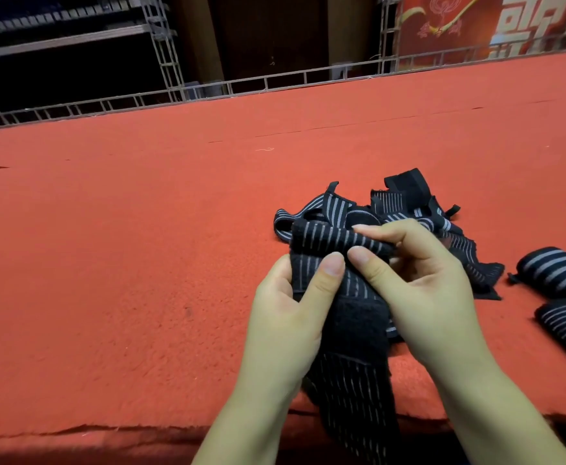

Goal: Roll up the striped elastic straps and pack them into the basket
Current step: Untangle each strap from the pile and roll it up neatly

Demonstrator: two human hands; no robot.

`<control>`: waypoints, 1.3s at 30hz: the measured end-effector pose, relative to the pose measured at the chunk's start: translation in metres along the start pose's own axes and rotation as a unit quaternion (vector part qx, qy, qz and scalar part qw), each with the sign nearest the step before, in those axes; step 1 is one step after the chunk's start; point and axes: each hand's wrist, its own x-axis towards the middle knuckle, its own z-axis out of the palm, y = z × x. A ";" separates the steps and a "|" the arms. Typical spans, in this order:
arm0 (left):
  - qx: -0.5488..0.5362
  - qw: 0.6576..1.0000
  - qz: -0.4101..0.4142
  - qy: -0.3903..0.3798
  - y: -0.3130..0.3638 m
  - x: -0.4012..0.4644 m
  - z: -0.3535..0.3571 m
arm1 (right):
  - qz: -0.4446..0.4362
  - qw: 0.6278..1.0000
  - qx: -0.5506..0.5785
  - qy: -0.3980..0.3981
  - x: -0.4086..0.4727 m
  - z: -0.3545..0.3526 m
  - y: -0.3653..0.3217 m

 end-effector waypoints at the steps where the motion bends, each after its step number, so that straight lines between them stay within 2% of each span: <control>1: 0.004 1.000 0.002 0.008 -0.001 0.000 0.000 | 0.003 1.000 0.000 0.002 0.000 -0.001 0.001; 4: 0.006 1.000 -0.001 0.017 -0.001 0.000 -0.001 | 0.011 1.000 0.001 0.009 -0.001 -0.004 0.002; 8: -0.052 0.998 -0.024 0.018 0.002 0.003 -0.004 | -0.044 0.996 -0.072 0.012 -0.003 -0.002 0.002; 11: -0.065 0.997 -0.034 0.033 0.005 0.004 -0.003 | -0.038 0.996 -0.074 -0.012 -0.003 -0.002 0.004; 15: -0.030 0.997 -0.049 0.050 0.008 0.006 -0.006 | -0.068 0.994 -0.061 -0.061 -0.002 -0.004 0.004; 17: -0.026 0.997 -0.058 0.048 0.007 0.007 -0.007 | -0.054 0.994 -0.037 -0.092 -0.002 -0.005 0.006; 21: -0.048 0.997 -0.044 0.031 0.005 0.006 -0.007 | 0.028 0.989 0.054 -0.132 -0.003 -0.010 0.006; 24: -0.036 0.999 -0.005 0.010 0.001 0.008 -0.011 | 0.033 0.993 0.022 -0.115 -0.005 -0.010 0.005; 27: -0.034 0.999 0.020 -0.008 -0.003 0.008 -0.014 | 0.106 0.988 0.081 -0.079 -0.003 -0.009 0.005; 30: -0.034 0.999 0.024 -0.036 -0.004 0.006 -0.016 | 0.152 0.979 0.105 -0.090 0.000 -0.009 0.005; 34: -0.032 0.998 0.010 -0.046 -0.006 0.006 -0.016 | 0.140 0.979 0.118 -0.089 0.000 -0.012 0.007; 39: -0.013 0.998 -0.032 -0.054 -0.008 0.008 -0.017 | 0.101 0.987 0.116 -0.049 0.002 -0.014 0.011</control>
